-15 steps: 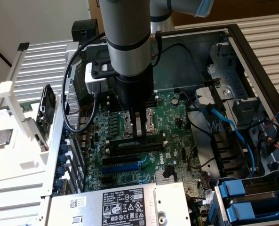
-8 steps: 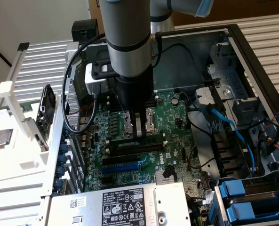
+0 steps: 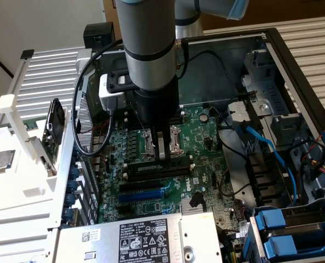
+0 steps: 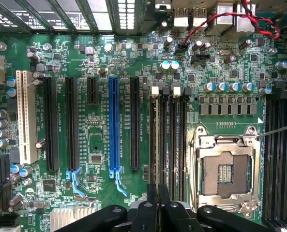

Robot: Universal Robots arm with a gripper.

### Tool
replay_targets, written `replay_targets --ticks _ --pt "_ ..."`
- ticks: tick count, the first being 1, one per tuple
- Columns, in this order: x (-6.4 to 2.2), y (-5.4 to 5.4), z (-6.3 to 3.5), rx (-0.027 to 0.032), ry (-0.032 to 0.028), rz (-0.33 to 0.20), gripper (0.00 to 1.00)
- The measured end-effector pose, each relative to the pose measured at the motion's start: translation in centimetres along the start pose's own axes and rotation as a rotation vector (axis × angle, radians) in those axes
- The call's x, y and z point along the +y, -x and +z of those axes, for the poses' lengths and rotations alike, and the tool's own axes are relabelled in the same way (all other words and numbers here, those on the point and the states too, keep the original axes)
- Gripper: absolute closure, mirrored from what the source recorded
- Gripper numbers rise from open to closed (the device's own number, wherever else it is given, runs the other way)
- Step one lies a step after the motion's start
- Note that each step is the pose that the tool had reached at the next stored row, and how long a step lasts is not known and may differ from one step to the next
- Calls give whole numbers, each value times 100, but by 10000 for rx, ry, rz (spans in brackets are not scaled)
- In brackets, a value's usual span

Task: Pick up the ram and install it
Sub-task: 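Insert the ram into the slot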

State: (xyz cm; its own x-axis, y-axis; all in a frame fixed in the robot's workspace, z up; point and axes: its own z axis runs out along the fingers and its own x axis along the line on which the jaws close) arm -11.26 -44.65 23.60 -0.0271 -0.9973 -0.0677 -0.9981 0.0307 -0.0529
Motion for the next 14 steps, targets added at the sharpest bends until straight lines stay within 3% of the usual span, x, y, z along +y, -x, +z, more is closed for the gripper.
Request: replay_targets --ticks 14 --pt "1 -20 10 -80 4 14 88"
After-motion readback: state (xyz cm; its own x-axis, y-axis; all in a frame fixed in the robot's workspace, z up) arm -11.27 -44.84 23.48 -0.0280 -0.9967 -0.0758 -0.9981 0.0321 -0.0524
